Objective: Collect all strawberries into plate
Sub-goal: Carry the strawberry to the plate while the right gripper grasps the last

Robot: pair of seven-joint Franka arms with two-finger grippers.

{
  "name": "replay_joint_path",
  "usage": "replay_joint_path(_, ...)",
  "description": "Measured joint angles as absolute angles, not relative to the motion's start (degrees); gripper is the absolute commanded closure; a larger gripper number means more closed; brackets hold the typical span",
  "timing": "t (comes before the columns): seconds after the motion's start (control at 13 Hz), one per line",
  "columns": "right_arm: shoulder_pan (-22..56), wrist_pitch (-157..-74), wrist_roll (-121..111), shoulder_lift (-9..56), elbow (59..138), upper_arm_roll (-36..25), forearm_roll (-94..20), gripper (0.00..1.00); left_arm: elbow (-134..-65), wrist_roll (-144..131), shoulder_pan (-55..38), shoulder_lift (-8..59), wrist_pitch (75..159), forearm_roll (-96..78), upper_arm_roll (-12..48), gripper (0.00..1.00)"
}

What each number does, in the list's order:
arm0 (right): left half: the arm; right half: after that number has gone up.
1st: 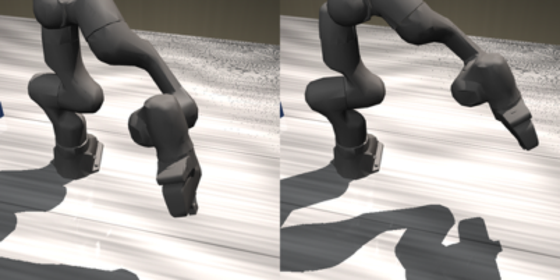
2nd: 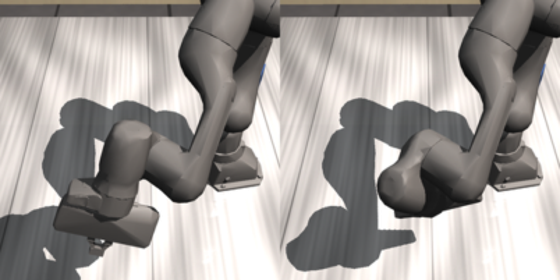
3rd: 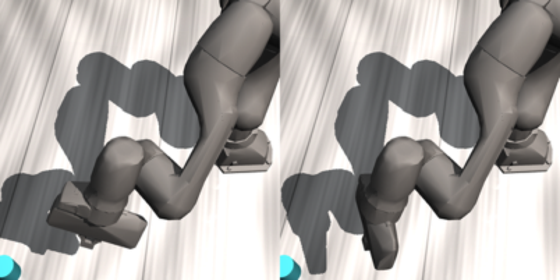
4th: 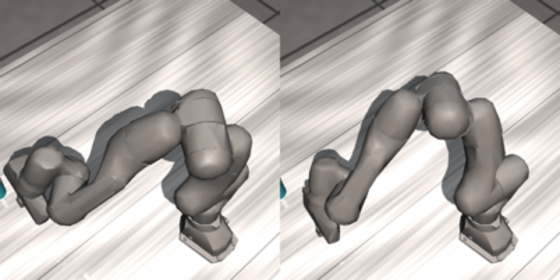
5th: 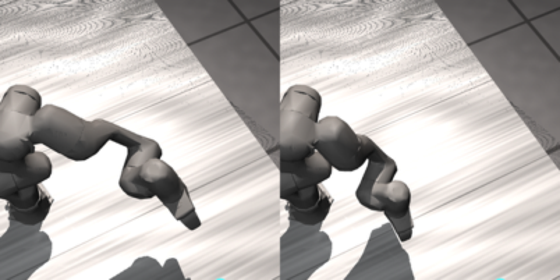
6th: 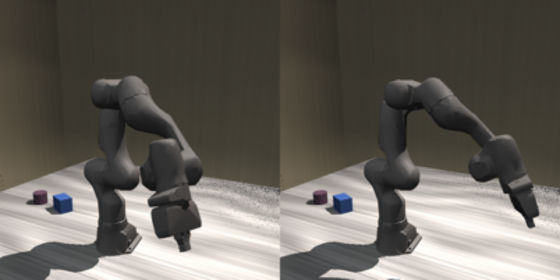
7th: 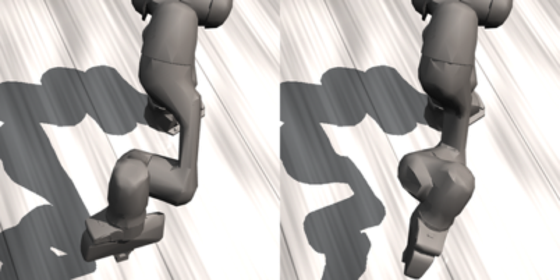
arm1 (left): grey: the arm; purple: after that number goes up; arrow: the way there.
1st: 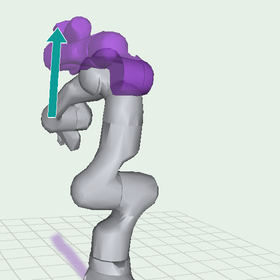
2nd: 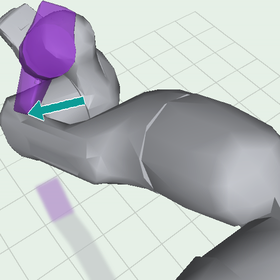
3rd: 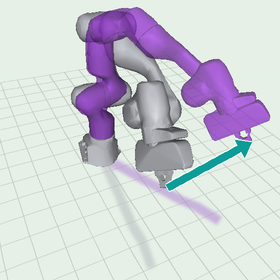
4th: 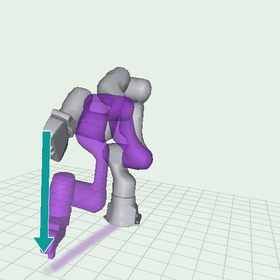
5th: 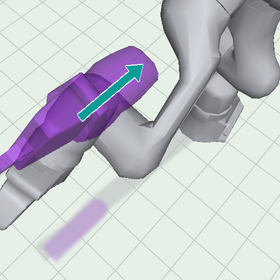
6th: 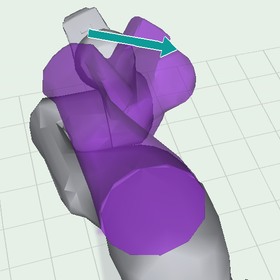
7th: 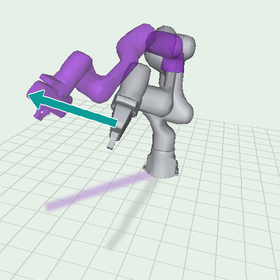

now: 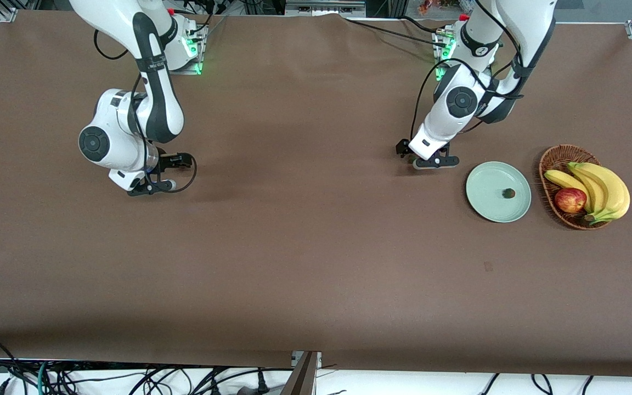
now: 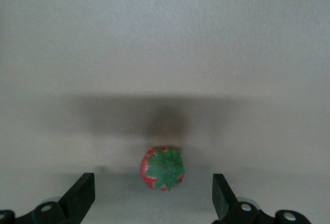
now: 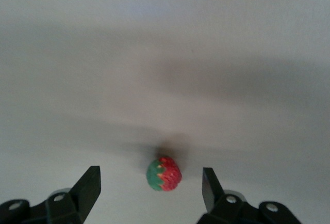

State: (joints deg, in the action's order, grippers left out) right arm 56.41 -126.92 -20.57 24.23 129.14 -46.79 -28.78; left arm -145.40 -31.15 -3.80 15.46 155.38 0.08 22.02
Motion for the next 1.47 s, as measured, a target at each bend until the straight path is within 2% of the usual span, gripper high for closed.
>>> replay_joint_path(0.08, 56.42, -127.00, -20.57, 24.75, 129.44, -46.79, -28.78, 0.18, -145.38, -31.20, -3.87, 15.77, 155.59, 0.08, 22.02, 0.10)
replay_joint_path(0.15, 56.46, -127.21, -20.57, 25.25, 129.80, -46.78, -28.77, 0.20, -145.32, -31.25, -3.87, 15.86, 155.75, 0.08, 22.00, 0.30)
replay_joint_path(0.23, 56.51, -127.64, -20.57, 25.79, 130.14, -46.77, -28.78, 0.24, -145.22, -31.29, -3.87, 15.86, 155.81, 0.08, 21.98, 0.46)
replay_joint_path(0.31, 56.54, -128.06, -20.57, 26.25, 130.45, -46.73, -28.78, 0.27, -145.12, -31.34, -3.87, 15.86, 155.83, 0.08, 21.97, 0.57)
replay_joint_path(0.54, 56.61, -128.74, -20.57, 26.77, 130.83, -46.35, -28.82, 0.32, -144.98, -31.99, -3.87, 15.86, 155.95, 0.08, 21.96, 0.75)
replay_joint_path(0.93, 56.71, -130.49, -20.55, 27.48, 131.91, -44.42, -31.22, 0.43, -143.40, -32.44, -3.85, 15.79, 155.28, 0.08, 21.27, 0.77)
replay_joint_path(1.16, 56.97, -131.44, -20.50, 27.75, 132.58, -44.16, -31.43, 0.50, -136.07, -29.67, -3.75, 14.53, 143.91, 0.10, 17.12, 0.77)
replay_joint_path(1.31, 56.97, -131.42, -20.51, 27.72, 132.58, -44.20, -31.43, 0.62, -130.19, -22.99, -3.50, 13.32, 135.00, 0.08, 12.23, 0.77)
replay_joint_path(1.39, 56.97, -131.39, -20.51, 27.70, 132.59, -44.51, -31.41, 0.70, -128.46, -18.81, -3.38, 12.92, 132.58, 0.05, 9.27, 0.77)
replay_joint_path(1.47, 56.94, -131.36, -20.52, 27.68, 132.62, -44.52, -31.46, 0.74, -127.53, -13.97, -3.22, 12.77, 131.50, -0.05, 6.04, 0.77)
